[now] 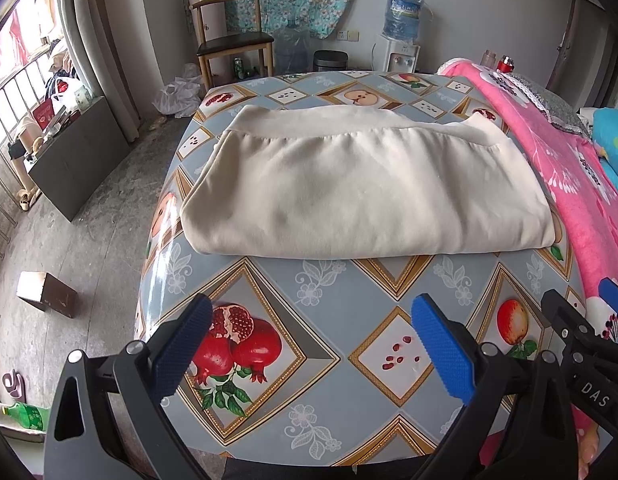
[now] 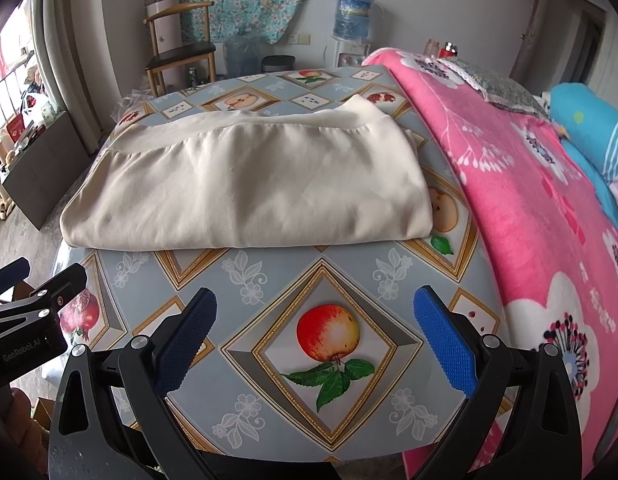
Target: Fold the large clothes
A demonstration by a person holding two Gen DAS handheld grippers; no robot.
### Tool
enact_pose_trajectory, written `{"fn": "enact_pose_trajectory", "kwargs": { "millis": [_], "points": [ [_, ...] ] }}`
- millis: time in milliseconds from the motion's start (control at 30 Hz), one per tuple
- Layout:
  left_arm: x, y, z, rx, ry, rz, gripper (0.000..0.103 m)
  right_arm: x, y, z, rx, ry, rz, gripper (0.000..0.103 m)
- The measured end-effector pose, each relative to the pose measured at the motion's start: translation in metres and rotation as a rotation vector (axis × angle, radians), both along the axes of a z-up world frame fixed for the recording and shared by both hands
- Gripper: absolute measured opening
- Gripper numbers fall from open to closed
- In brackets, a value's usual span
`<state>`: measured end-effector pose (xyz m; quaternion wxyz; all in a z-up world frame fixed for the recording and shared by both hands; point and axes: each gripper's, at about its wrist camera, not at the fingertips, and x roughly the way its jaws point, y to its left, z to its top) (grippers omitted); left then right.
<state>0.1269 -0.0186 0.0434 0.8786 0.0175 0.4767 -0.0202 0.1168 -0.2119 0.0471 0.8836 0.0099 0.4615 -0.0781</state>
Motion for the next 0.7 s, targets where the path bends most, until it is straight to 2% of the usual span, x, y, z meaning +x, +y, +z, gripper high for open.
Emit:
{"fn": "enact_pose_trajectory", "kwargs": {
  "millis": [700],
  "points": [
    [0.0027, -0.0013, -0.0044, -0.002, 0.008, 0.001, 0.098, 0.0021, -0.0002, -0.0045, -0.002, 0.006, -0.001, 0.096]
  ]
}}
